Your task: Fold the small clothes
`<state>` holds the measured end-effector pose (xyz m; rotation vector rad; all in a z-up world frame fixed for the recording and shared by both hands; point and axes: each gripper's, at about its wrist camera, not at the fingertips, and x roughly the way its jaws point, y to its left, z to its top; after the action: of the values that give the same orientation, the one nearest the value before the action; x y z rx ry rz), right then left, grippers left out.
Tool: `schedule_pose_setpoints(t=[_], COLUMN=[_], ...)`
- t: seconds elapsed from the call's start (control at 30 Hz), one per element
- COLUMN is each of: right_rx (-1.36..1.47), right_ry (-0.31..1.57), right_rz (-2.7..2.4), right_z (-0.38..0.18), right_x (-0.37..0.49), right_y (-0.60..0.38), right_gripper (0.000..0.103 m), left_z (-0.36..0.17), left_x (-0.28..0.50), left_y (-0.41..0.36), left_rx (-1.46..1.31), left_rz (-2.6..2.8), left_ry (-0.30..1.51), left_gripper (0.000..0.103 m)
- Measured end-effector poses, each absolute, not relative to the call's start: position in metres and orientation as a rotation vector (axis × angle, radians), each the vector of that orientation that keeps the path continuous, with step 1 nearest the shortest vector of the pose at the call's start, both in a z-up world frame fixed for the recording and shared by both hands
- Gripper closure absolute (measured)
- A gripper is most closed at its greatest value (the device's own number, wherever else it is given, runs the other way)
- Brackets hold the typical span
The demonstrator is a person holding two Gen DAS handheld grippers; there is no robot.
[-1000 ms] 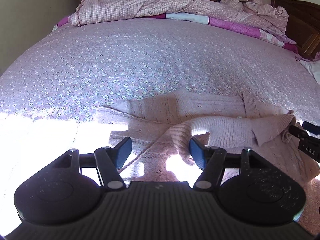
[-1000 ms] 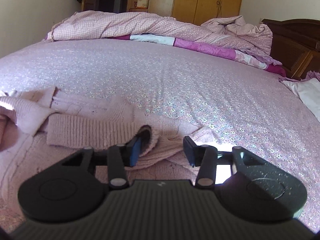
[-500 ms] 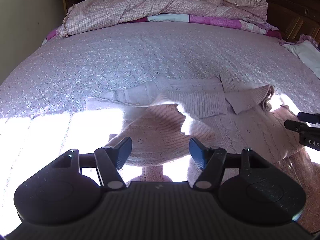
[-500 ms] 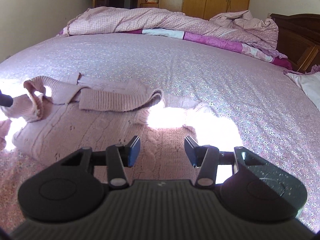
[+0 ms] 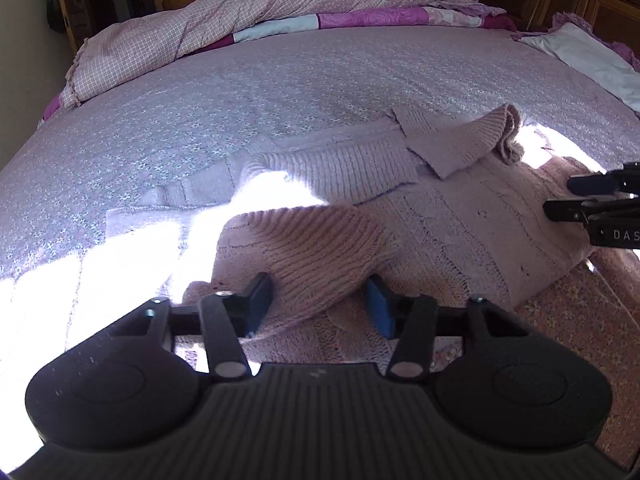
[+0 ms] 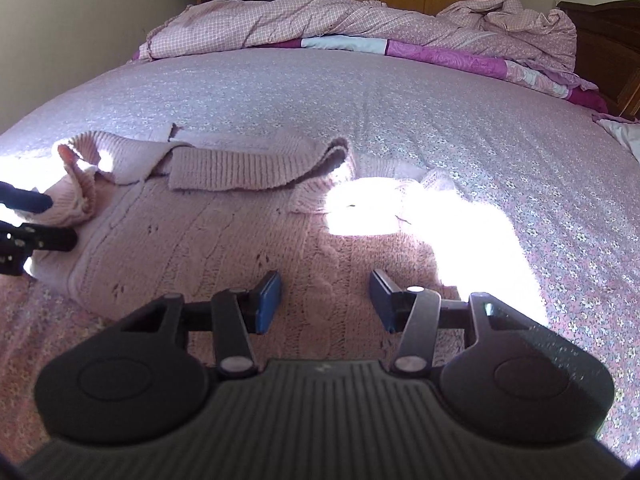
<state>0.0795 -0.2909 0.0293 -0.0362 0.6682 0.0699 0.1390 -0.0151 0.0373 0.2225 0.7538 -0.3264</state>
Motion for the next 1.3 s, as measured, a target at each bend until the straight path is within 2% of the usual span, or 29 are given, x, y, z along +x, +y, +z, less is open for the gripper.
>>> schedule_pose_setpoints(t=[0.03,0.07,0.1,0.33,0.53,0.8,0.83,0.93,1.0,1.07,1.3], right_rx=[-0.036,-0.034,-0.030,-0.037,-0.120,-0.157,-0.156,-0.151,-0.094,-0.040,-0.062], right_ry=[0.667,0.666,0.666,0.660,0.678,0.676,0.673,0.657,0.642,0.620,0.618], right_rz=[0.072,0.075,0.077,0.119,0.127,0.051,0.030,-0.090,-0.141,-0.132,-0.048], right_z=[0.029,0.029,0.030,0.046,0.049,0.046,0.047,0.050,0.055,0.061,0.062], right_x=[0.079,0.078,0.078,0.082,0.108,0.150,0.155,0.172,0.175,0.168,0.131], right_y=[-0.291,-0.292,-0.292,-0.296,-0.297,-0.306,-0.308,-0.320,-0.330,-0.334,-0.313], right_gripper=[0.051,0.051,0.051,0.052,0.052,0.053,0.053,0.053,0.053,0.053,0.053], left_z=[0.040,0.042,0.046,0.063,0.062,0.070,0.071,0.074,0.077,0.078,0.063], left_x=[0.143,0.146,0.151,0.191,0.229,0.219,0.219,0.216,0.215,0.215,0.224], left_y=[-0.011,-0.006,0.001,0.040,0.084,0.117,0.118,0.114,0.111,0.110,0.105], left_rx=[0.200,0.173,0.128,0.061,-0.057,-0.207,-0.225,-0.255,-0.260,-0.253,-0.254], left_rz=[-0.310,-0.295,-0.278,-0.119,-0.007,-0.072,-0.087,-0.104,-0.098,-0.092,-0.105], left_ry=[0.758,0.762,0.761,0.734,0.801,0.809,0.814,0.807,0.782,0.764,0.787], left_gripper=[0.076,0.090,0.092,0.092,0.091,0.091,0.090,0.067,0.044,0.038,0.037])
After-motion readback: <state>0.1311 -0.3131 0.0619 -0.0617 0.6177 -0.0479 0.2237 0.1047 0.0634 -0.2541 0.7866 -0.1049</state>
